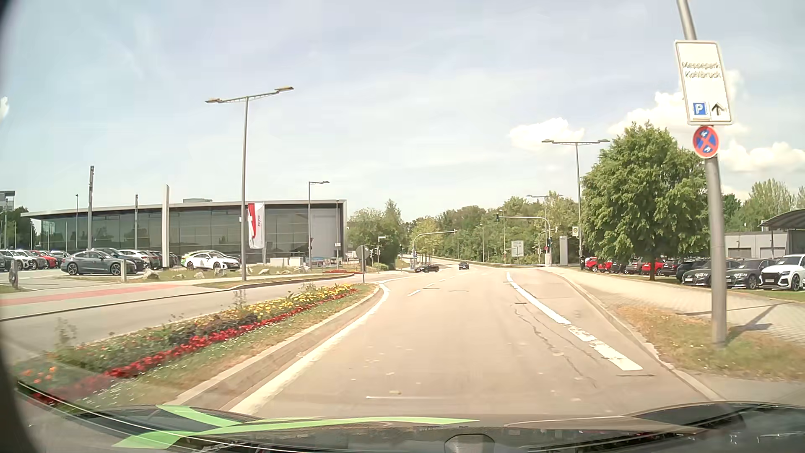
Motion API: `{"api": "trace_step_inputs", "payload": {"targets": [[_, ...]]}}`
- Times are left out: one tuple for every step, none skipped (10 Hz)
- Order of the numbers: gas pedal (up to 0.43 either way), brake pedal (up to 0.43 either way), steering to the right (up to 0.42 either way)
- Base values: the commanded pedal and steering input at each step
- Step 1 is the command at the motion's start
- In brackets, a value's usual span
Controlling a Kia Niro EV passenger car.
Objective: Follow the waypoints while adhering to traffic rules and regulations
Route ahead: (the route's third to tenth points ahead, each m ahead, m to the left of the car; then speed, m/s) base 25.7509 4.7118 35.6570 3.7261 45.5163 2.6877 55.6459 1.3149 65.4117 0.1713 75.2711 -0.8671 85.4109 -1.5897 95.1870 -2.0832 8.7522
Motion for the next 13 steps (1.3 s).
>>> {"api": "trace_step_inputs", "payload": {"targets": [[0.150,0.000,0.027],[0.150,0.000,0.026],[0.150,0.000,0.025],[0.138,0.000,0.025],[0.138,0.000,0.024],[0.138,0.000,0.023],[0.138,0.000,0.022],[0.138,0.000,0.021],[0.138,0.000,0.020],[0.138,0.000,0.020],[0.138,0.000,0.020],[0.138,0.000,0.018],[0.138,0.000,0.015]]}}
